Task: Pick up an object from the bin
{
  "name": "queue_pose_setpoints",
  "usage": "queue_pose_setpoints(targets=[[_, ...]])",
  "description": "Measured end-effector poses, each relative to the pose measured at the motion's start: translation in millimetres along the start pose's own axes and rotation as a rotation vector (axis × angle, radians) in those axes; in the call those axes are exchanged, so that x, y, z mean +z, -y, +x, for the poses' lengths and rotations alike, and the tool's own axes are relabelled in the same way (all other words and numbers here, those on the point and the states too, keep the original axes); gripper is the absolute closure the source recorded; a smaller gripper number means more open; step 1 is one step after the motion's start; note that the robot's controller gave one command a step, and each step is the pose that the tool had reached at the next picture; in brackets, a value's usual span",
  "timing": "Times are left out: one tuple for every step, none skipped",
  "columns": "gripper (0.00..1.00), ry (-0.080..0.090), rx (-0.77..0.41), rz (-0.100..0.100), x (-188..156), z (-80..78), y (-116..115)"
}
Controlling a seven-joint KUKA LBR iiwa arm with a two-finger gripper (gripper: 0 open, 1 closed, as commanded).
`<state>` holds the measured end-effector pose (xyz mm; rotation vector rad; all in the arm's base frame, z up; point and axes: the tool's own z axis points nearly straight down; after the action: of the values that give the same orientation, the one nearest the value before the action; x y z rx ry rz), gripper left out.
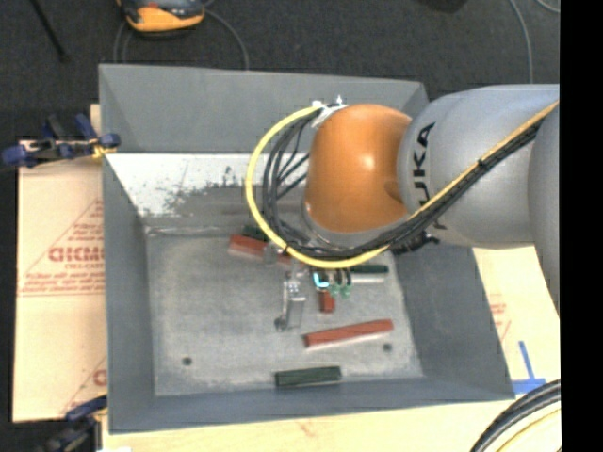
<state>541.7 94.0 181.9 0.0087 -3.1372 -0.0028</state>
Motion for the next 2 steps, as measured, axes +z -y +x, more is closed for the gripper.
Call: queue_pose_setpoints(targets=[[0.0, 0.007, 0.002, -0.001, -3.9, -1.8, 0.3], [0.0, 0.017, -0.051, 0.0, 32.0, -18.0, 33.0]])
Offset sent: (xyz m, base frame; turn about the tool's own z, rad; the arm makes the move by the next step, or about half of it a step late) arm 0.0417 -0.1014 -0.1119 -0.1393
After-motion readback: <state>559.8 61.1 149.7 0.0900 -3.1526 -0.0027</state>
